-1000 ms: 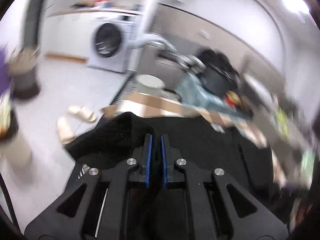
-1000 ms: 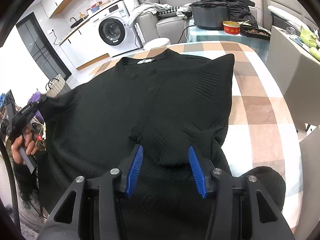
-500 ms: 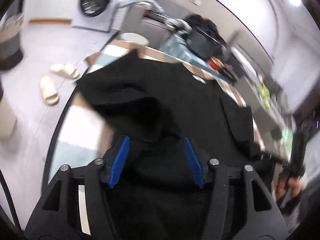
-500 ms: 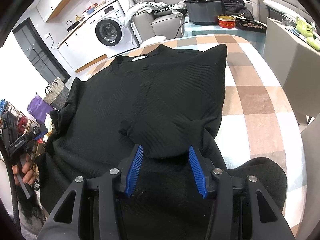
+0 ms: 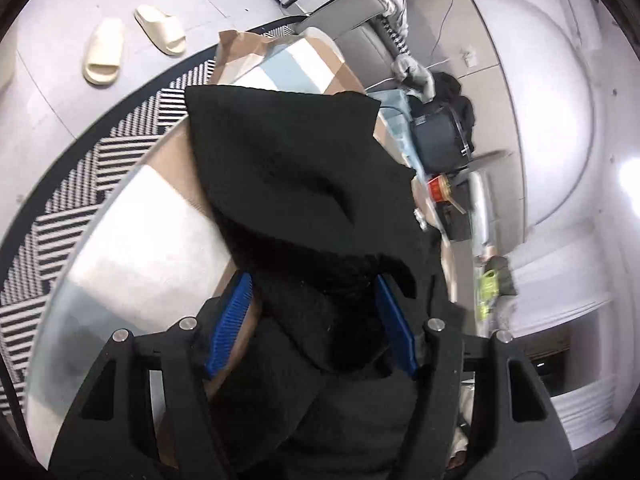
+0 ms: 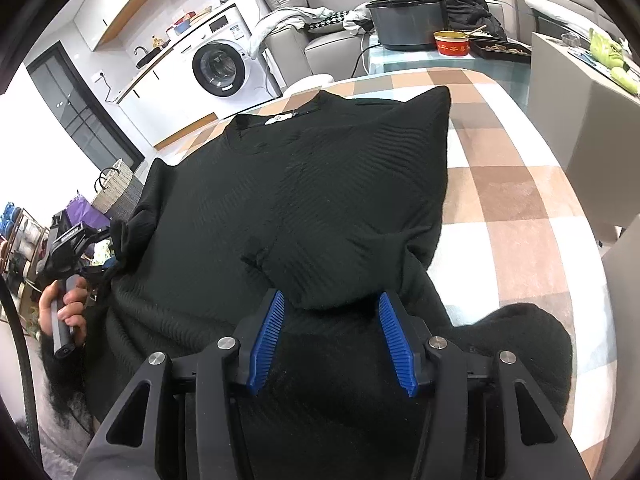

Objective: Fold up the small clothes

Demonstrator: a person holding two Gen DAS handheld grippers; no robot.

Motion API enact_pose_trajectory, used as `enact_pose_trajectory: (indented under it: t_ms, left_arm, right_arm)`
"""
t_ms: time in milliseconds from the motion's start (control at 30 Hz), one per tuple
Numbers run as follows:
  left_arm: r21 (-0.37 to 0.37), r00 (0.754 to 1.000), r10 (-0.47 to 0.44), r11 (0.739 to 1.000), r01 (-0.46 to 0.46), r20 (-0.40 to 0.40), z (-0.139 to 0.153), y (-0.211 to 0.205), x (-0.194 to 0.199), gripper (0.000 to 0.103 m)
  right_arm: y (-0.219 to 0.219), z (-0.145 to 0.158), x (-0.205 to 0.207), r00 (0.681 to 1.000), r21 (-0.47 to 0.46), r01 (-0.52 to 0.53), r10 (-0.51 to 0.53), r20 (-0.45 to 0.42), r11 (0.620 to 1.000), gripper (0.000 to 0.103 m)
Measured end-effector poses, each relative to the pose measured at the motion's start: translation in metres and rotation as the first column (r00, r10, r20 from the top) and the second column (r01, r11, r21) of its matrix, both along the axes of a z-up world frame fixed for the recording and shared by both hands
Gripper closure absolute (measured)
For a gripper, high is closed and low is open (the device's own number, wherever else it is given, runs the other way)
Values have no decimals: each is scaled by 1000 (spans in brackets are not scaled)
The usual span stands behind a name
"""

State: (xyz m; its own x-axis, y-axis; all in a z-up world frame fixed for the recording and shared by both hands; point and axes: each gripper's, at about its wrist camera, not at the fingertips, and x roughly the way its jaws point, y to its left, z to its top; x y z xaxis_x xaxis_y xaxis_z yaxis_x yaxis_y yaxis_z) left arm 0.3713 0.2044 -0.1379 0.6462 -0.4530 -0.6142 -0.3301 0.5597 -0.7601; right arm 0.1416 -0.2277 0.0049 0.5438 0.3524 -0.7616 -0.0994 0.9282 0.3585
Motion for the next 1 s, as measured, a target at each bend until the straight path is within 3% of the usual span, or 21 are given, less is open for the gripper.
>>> enact_pose_trajectory:
  t_ms: [100,133,267,500,533,600,667,700,767,867,1000]
  left_arm:
    - [-7,999,12,1000,-12,50,0,-1,8,79]
    - [5,998,10,1000,-11,58,2,-1,10,96]
    - [107,993,-14,994,2,117,30,-7,15,98]
    - [273,952,-179,956,108,249,105,-64,42,97]
    - [282,943,-228,947,157,242,110,-81,47,95]
    - [321,922,-351,902,287,163,102,-123,65,87]
    - [340,894,-440,856,390,82,87,-151,76,59]
    - [343,887,-460,840,420,40,78,-160,77,59]
    - [334,884,-467,839,430,34,71,-161,69,57]
    - [335,899,-436,855,397,46,72,-143,53,51]
    - [318,949,-310,907,275,64,72,-100,40,46]
  right_arm:
    - [0,-1,0,1000,-3,3,-3,-3,1000,52]
    - [1,-2,1,1000,-3,5,-5,-4,1000,52]
    - [3,-2,2,1000,-2,3,-3,-6,1000,51]
    - [2,-1,0,1000,0,5,-5,-6,1000,51]
    - [2,0,0,1000,-2,5,-5,-7,1000,51]
    - [1,1,-1,1000,-5,9,-9,-4,1000,51]
    - [0,0,-1,1000,-8,16,-16,-6,1000,51]
    - [-1,0,-2,1000,-8,20,-20,-6,1000,51]
    - [-2,1,-4,1000,-8,23,-23,-4,1000,51]
    - [-2,0,-5,1000,-10,21,-21,-2,1000,51]
    - [0,-3,-2,1000,-2,21,-21,-7,1000,50]
